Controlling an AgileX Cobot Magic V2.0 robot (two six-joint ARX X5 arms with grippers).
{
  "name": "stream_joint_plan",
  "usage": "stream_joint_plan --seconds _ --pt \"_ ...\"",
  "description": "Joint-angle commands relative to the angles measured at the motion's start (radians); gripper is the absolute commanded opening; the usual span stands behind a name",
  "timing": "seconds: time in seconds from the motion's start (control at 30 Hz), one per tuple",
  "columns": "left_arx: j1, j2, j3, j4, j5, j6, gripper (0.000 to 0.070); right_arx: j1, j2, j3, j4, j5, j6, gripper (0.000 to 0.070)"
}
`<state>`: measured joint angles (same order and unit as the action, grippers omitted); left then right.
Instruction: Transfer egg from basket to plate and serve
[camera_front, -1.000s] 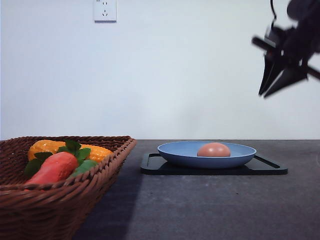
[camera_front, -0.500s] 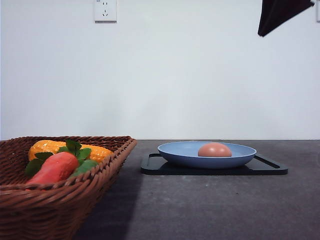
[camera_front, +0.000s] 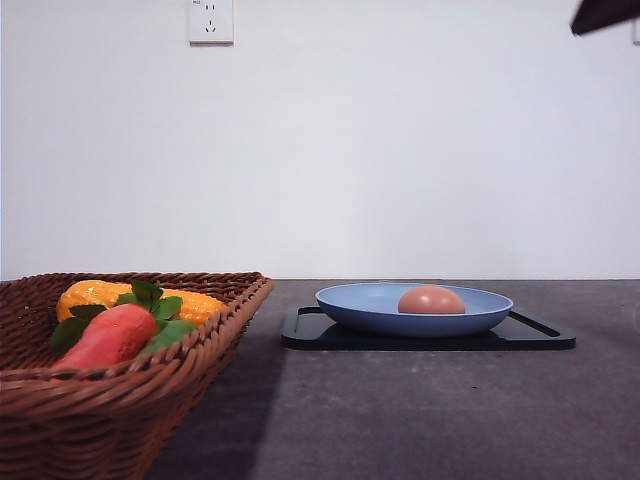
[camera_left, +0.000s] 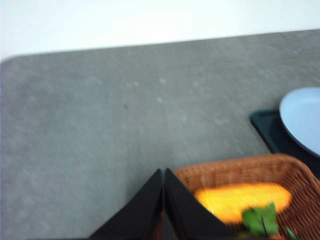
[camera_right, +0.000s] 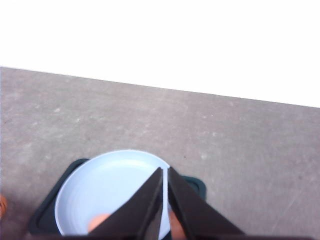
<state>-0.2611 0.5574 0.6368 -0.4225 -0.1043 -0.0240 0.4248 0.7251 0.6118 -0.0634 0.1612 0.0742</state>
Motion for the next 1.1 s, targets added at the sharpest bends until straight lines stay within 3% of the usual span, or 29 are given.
stream_joint_plan --seconds 0.0,0.1,0.63,0.83,1.07 --pt "-0.002 -0.035 -0.003 0.006 0.008 -0.026 0.0 0.005 -0.02 -0.035 0.027 0.005 -0.011 0.0" --pt "-0.002 -0.073 -0.004 -0.035 0.007 -0.037 0.0 0.003 -0.039 -0.056 0.025 0.006 -0.007 0.0" --pt "-0.004 -0.092 -0.007 -0.001 0.007 -0.036 0.0 0.002 -0.041 -0.056 0.034 0.005 -0.007 0.0" --pt "0.036 -0.289 -0.018 -0.072 -0.029 0.008 0.0 0.002 -0.041 -0.056 0.034 0.005 -0.007 0.0" --pt "0.142 -0.509 -0.155 0.003 -0.027 0.023 0.0 0.002 -0.041 -0.056 0.034 0.005 -0.007 0.0"
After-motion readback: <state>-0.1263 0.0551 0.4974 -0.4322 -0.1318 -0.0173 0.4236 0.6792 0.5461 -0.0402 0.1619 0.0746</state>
